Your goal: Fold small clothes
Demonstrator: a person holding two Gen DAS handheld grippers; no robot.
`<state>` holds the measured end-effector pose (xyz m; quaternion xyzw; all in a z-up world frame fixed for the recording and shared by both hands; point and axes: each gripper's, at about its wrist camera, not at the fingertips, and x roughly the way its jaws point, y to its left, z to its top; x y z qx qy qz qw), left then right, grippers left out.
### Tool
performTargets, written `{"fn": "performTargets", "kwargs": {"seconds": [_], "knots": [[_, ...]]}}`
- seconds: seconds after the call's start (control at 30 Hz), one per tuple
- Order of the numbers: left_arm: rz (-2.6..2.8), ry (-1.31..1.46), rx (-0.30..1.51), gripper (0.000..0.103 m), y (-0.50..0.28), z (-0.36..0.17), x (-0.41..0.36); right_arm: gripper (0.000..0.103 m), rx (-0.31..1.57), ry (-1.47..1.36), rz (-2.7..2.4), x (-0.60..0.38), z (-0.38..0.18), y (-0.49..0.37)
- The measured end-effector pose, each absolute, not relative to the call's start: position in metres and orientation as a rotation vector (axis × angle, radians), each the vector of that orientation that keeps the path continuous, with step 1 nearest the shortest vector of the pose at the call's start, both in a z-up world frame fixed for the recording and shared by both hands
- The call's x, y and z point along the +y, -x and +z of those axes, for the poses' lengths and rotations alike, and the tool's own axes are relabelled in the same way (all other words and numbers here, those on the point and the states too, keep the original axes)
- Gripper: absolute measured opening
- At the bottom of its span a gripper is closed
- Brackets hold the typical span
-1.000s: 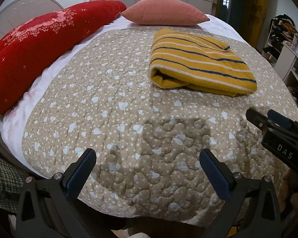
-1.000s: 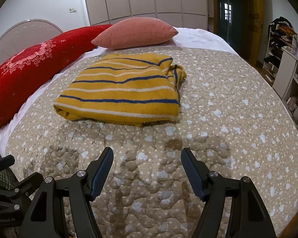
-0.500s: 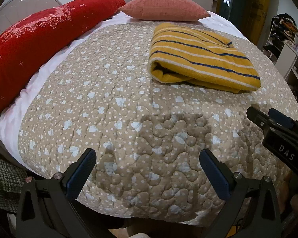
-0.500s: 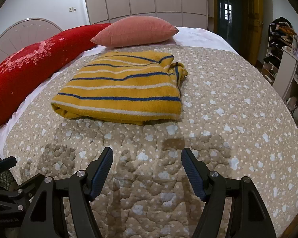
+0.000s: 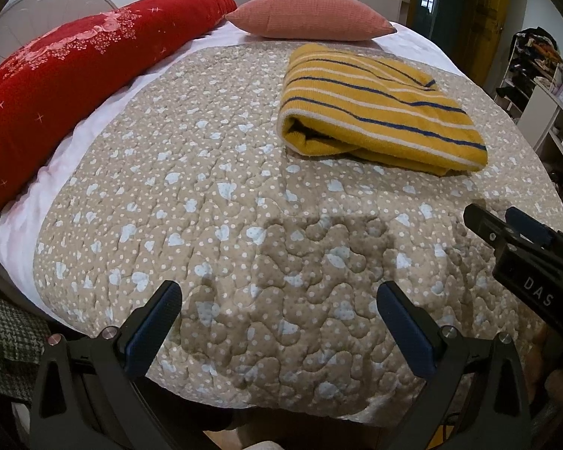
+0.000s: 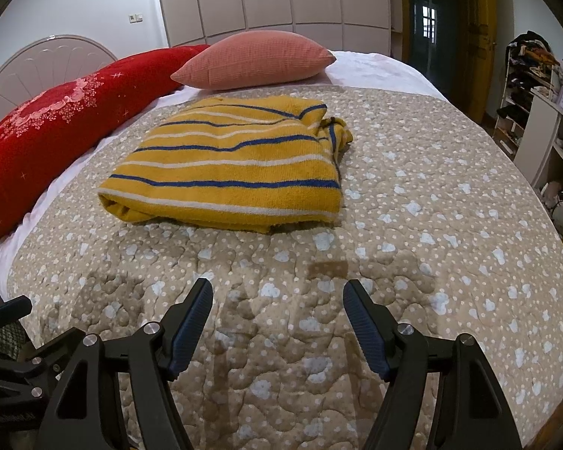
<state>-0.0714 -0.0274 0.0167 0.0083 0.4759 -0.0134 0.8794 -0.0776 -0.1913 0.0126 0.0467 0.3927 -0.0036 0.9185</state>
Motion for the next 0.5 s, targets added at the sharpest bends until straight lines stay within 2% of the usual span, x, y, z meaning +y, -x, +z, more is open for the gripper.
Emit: {"fn": "performTargets", "kwargs": {"seconds": [0.33, 0.5], "knots": [[-0.026, -0.006, 0.989, 0.103, 0.066, 0.023, -0.017, 0.077, 0.716, -0.146, 0.009, -0.194, 0.047, 0.056], [-0.036, -0.01, 0.904, 0.103, 0.037, 0.055, -0.016, 0.077, 0.673, -0.134, 0.023, -0.191, 0.064, 0.029]]}}
